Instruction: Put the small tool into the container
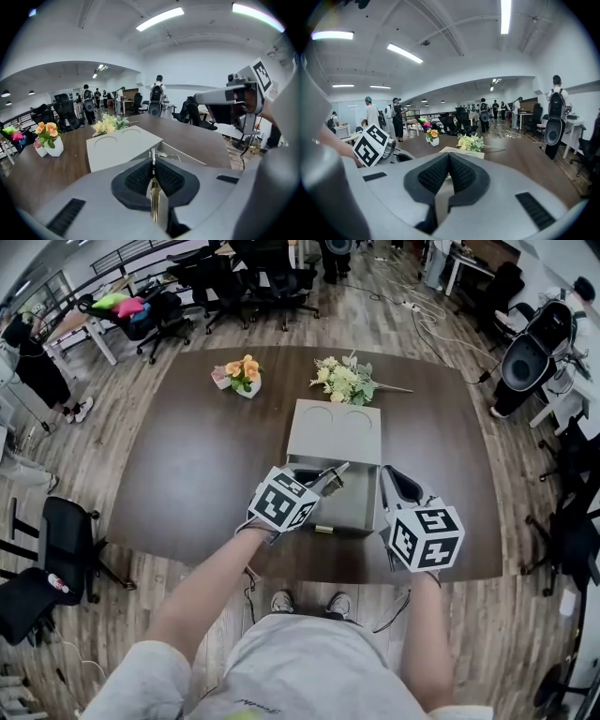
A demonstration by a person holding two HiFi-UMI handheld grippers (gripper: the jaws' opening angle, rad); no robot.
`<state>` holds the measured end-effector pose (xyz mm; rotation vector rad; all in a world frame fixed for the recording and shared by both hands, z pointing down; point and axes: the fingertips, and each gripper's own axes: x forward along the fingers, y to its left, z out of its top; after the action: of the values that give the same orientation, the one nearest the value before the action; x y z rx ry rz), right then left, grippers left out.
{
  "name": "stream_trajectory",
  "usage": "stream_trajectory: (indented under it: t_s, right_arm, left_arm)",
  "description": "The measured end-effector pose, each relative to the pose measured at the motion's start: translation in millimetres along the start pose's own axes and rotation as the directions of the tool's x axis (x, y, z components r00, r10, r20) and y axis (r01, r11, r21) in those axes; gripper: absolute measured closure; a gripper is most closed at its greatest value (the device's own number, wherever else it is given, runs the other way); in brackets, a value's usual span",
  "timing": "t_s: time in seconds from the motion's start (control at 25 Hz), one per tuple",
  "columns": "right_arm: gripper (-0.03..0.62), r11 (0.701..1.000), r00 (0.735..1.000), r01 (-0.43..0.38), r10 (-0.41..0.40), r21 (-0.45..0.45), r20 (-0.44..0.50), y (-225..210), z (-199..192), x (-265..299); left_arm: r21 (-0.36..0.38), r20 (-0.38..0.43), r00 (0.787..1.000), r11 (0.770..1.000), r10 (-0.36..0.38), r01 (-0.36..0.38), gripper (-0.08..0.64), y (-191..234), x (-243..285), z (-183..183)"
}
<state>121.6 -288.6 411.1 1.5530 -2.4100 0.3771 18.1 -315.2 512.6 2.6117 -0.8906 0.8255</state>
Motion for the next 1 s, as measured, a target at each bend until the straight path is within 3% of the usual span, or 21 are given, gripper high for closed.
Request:
stream_trajectory:
  t_s: [0.64,1.0]
  right_arm:
    - [0.589,1.0,1.0,-0.002,0.002,0.015,-0.013,0.0,-9.2,0.8]
    - [0.589,1.0,1.0,0.007,-0.007,0.014,-0.026,-1.0,-12.7,-0.1]
  left_arm:
    - [0.043,-0.071,0.997,0.999,0.028,-0.025,0.538,6.9,17.8,-23.0]
    - [0.031,-0.088,0.996,0.999,0.02,-0.017,0.536,2.5,24.8,-26.0]
